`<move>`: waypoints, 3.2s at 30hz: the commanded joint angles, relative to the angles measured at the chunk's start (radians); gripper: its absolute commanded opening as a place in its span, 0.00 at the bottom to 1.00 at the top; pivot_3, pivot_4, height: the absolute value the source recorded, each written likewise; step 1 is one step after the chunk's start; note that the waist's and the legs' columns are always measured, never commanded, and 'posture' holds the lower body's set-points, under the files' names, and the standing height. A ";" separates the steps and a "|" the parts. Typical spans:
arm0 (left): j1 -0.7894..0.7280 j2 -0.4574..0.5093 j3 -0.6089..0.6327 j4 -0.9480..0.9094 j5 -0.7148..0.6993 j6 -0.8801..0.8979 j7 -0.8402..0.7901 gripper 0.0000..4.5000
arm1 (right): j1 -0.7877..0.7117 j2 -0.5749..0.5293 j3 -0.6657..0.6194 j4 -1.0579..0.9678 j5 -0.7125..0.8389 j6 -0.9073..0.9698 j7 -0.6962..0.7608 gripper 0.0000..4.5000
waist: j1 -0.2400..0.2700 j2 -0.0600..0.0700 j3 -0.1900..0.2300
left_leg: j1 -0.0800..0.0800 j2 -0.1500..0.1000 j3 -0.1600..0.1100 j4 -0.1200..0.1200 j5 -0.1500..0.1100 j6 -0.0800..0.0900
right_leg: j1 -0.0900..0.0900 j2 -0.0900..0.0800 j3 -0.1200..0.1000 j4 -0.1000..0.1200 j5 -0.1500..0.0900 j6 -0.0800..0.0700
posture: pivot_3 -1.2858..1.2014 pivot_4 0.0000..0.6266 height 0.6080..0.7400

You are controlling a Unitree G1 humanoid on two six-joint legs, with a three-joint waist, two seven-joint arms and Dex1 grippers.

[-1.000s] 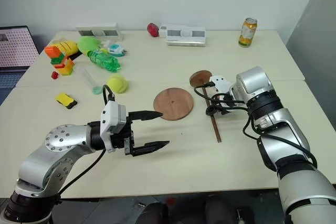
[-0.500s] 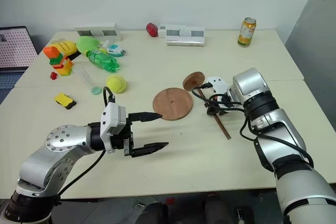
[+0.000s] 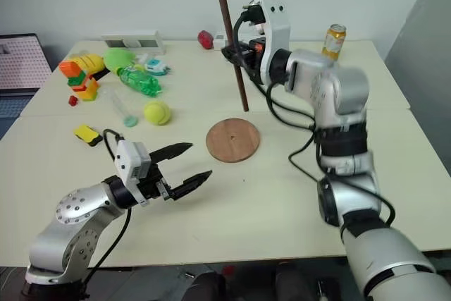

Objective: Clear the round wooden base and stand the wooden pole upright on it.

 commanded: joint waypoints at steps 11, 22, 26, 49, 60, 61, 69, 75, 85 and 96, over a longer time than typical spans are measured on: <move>0.075 -0.119 0.003 -0.091 0.086 -0.079 0.209 1.00 | 0.141 0.222 0.064 0.275 -0.158 -0.660 -0.129 0.06 | -0.003 0.000 0.000 | 0.003 -0.002 0.002 0.000 0.003 -0.005 | 0.000 0.003 0.002 0.004 0.001 0.001 | 0.52 0.24 1.00; 0.062 -0.092 0.010 -0.092 0.077 -0.065 0.200 1.00 | 0.167 0.267 0.093 0.449 -0.170 -0.771 -0.116 0.06 | -0.004 0.000 0.000 | 0.003 -0.002 0.003 0.000 0.003 -0.005 | 0.000 0.003 0.002 0.004 0.001 0.001 | 0.52 0.24 1.00; 0.056 -0.085 0.009 -0.087 0.082 -0.068 0.199 1.00 | 0.166 0.263 0.093 0.478 -0.169 -0.780 -0.120 0.06 | -0.004 0.000 0.000 | 0.003 -0.002 0.003 0.000 0.003 -0.005 | 0.000 0.003 0.002 0.004 0.001 0.001 | 0.52 0.24 1.00; 0.072 -0.067 0.029 -0.123 0.068 -0.056 0.208 1.00 | 0.140 0.264 0.078 0.696 -0.208 -1.000 -0.132 0.06 | -0.004 0.000 0.000 | 0.003 -0.002 0.003 0.000 0.003 -0.005 | 0.000 0.003 0.002 0.004 0.001 0.001 | 0.52 0.24 1.00; 0.089 -0.063 0.036 -0.148 0.063 -0.048 0.217 1.00 | 0.133 0.280 0.088 0.760 -0.222 -1.073 -0.142 0.06 | -0.003 0.000 0.000 | 0.004 -0.002 0.003 0.000 0.003 -0.005 | 0.001 0.003 0.002 0.004 0.001 0.001 | 0.52 0.24 1.00; 0.090 -0.063 0.036 -0.148 0.063 -0.047 0.218 1.00 | 0.134 0.279 0.089 0.763 -0.224 -1.080 -0.141 0.06 | -0.003 0.000 0.000 | 0.004 -0.002 0.003 0.000 0.003 -0.005 | 0.001 0.003 0.002 0.004 0.001 0.001 | 0.52 0.24 1.00; 0.089 -0.064 0.033 -0.150 0.061 -0.046 0.221 1.00 | 0.160 0.285 0.122 0.781 -0.249 -1.109 -0.140 0.06 | -0.003 0.000 0.000 | 0.004 -0.002 0.003 0.000 0.003 -0.005 | 0.001 0.003 0.002 0.004 0.001 0.001 | 0.52 0.24 1.00; 0.082 -0.064 0.033 -0.147 0.055 -0.041 0.228 1.00 | 0.196 0.278 0.177 0.762 -0.278 -0.994 -0.093 0.06 | -0.004 0.000 0.000 | 0.005 -0.001 0.003 0.000 0.003 -0.005 | 0.001 0.003 0.003 0.004 0.001 0.001 | 0.52 0.24 1.00; 0.063 -0.078 0.027 -0.147 0.030 -0.021 0.254 1.00 | 0.245 0.226 0.205 0.697 -0.322 -0.834 -0.088 0.06 | -0.008 0.000 -0.007 | 0.011 0.000 0.002 -0.003 0.002 -0.004 | 0.005 0.004 0.004 0.004 0.001 0.001 | 0.52 0.24 1.00; 0.052 -0.085 0.029 -0.151 -0.004 0.009 0.278 1.00 | 0.274 0.215 0.203 0.648 -0.350 -0.705 -0.065 0.13 | -0.008 -0.002 -0.011 | 0.032 0.000 0.003 -0.016 0.002 -0.004 | 0.021 0.004 0.006 -0.003 -0.001 -0.001 | 0.52 0.24 1.00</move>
